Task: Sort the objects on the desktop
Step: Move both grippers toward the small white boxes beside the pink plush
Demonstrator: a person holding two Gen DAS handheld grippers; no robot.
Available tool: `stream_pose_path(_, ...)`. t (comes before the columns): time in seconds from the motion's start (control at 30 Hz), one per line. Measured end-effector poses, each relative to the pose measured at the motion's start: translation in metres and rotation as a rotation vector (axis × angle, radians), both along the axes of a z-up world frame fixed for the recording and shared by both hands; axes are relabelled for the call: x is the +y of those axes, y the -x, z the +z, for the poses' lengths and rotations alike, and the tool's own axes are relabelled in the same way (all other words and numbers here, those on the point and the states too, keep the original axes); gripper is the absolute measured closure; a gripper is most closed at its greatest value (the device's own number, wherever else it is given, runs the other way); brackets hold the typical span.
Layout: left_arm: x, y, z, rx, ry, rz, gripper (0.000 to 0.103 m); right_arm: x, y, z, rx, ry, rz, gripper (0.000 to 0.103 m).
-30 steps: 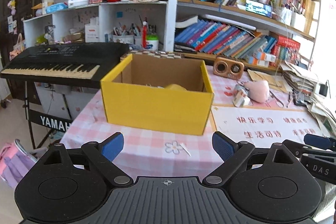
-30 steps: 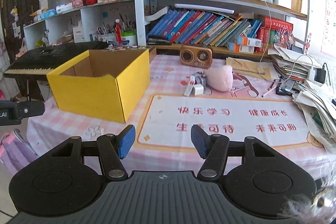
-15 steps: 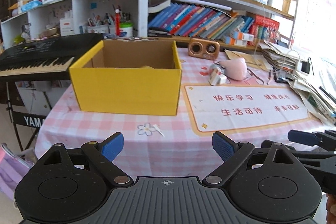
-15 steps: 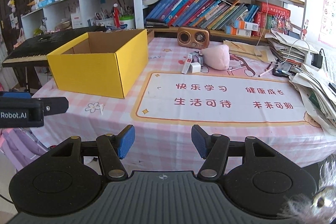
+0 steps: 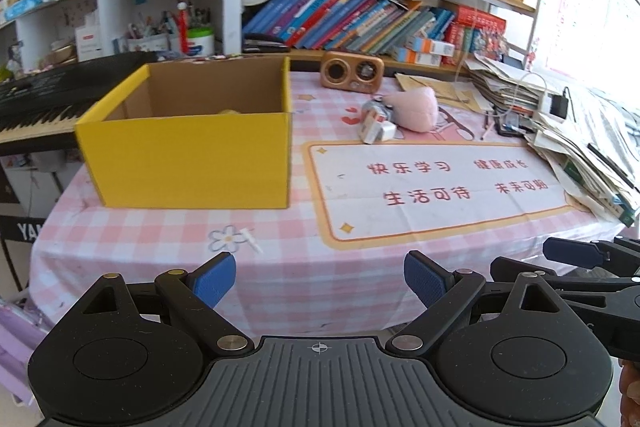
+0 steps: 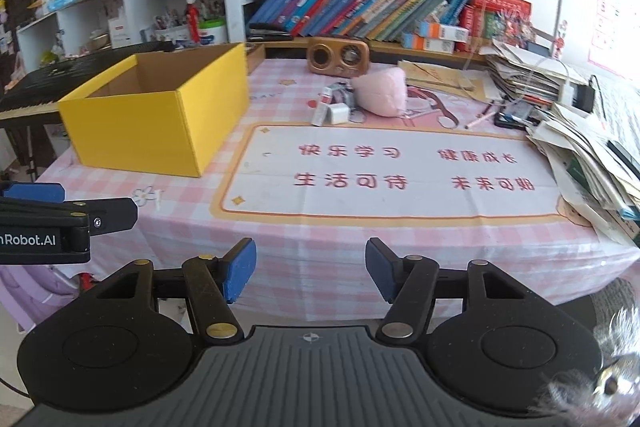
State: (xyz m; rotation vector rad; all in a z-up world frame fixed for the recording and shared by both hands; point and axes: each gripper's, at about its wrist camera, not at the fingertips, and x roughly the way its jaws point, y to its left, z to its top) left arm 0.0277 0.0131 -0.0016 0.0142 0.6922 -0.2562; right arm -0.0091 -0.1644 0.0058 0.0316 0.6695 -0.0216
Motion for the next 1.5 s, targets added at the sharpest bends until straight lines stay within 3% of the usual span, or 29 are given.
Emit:
stream_pose_path(0.87,-0.088,-0.074,-0.016,0.071,-0.01,-0.141,0.01,-0.084,-0.056,-0.013,0.085,-0.014,-0.115,0.042)
stream_pose_path(1.5,-0.141,-0.137,-0.029,0.123,-0.018,-0.088,0.01,-0.143,-0.13,-0.023,0.139,-0.03,-0.053,0.042)
